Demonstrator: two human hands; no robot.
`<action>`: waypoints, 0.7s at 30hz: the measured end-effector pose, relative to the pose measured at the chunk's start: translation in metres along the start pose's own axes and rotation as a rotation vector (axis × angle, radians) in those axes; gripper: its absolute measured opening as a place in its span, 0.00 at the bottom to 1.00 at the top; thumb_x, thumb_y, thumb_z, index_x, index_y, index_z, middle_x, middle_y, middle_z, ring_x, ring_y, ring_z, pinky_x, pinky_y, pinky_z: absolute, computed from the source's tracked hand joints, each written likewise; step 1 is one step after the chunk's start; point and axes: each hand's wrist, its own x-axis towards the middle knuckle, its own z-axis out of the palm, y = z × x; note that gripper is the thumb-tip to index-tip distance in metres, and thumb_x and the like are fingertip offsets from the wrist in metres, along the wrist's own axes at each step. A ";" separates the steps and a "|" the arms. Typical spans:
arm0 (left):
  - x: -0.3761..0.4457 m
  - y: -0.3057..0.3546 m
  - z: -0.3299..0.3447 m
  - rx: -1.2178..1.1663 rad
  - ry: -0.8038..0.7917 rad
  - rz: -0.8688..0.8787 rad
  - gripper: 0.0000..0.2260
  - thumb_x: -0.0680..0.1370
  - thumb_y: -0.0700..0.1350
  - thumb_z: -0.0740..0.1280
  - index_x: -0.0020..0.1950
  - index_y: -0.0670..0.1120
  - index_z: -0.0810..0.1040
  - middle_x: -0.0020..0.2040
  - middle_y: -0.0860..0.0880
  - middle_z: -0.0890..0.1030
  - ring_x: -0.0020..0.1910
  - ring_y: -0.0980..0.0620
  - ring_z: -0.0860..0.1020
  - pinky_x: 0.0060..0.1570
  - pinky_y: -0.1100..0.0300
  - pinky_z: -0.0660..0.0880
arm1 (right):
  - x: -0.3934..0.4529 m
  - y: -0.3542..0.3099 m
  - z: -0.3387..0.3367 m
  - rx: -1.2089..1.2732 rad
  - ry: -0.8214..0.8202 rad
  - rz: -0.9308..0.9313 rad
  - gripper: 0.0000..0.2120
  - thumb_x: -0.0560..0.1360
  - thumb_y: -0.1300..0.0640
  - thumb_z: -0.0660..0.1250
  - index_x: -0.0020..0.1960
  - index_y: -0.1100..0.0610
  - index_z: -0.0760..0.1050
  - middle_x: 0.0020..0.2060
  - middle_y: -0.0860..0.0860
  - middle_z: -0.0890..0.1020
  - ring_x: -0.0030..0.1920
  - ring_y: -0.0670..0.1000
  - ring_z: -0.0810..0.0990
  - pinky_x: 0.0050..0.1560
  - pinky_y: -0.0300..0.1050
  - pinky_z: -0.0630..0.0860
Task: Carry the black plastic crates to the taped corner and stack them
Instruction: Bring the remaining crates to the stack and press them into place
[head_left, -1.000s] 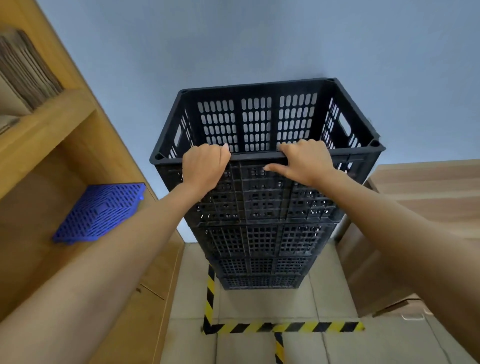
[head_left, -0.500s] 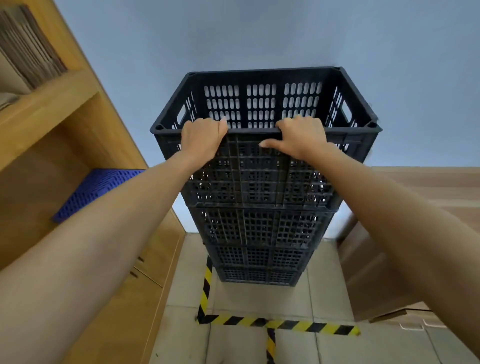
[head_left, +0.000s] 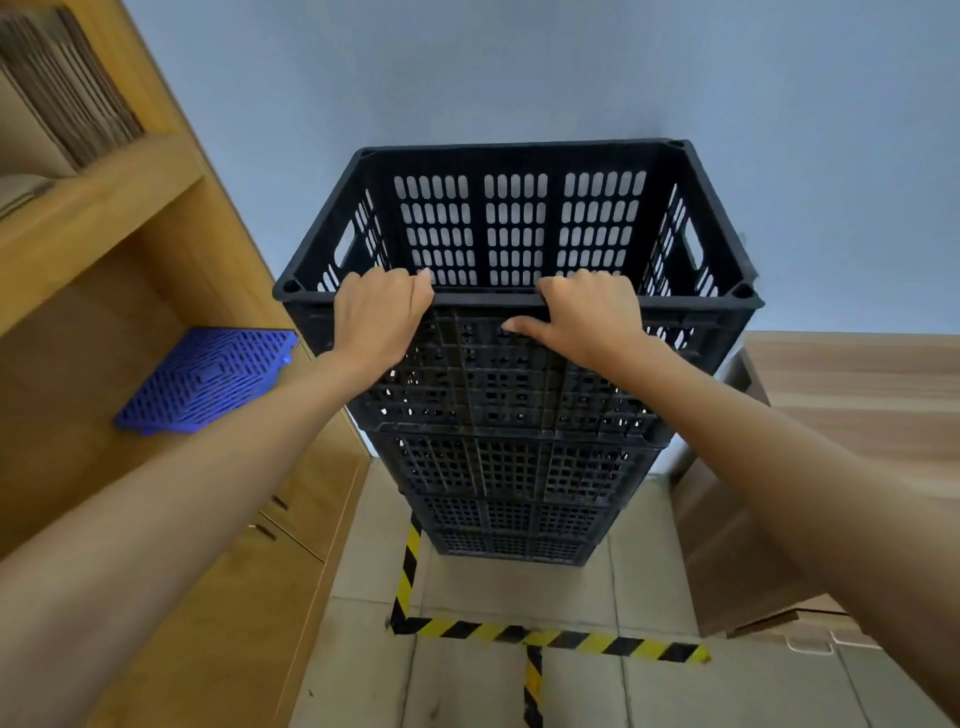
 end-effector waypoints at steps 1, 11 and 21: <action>-0.002 0.000 -0.002 0.007 -0.020 -0.013 0.23 0.79 0.35 0.64 0.30 0.48 0.56 0.24 0.46 0.65 0.24 0.43 0.68 0.28 0.53 0.65 | -0.002 -0.001 0.000 0.002 -0.001 -0.004 0.30 0.71 0.27 0.58 0.38 0.56 0.71 0.25 0.48 0.69 0.28 0.53 0.72 0.29 0.42 0.61; 0.052 0.003 0.024 -0.018 -0.244 -0.141 0.10 0.78 0.32 0.60 0.55 0.44 0.72 0.36 0.46 0.70 0.42 0.40 0.74 0.50 0.47 0.70 | 0.054 0.013 0.006 0.077 -0.133 0.134 0.29 0.72 0.30 0.60 0.41 0.57 0.69 0.27 0.50 0.69 0.33 0.55 0.74 0.38 0.48 0.67; 0.063 -0.017 0.014 -0.366 -0.400 -0.166 0.19 0.84 0.51 0.48 0.38 0.47 0.69 0.36 0.47 0.75 0.39 0.43 0.76 0.51 0.48 0.70 | 0.053 0.020 -0.002 0.171 -0.210 0.038 0.23 0.75 0.35 0.61 0.53 0.54 0.68 0.44 0.52 0.79 0.47 0.57 0.80 0.43 0.49 0.72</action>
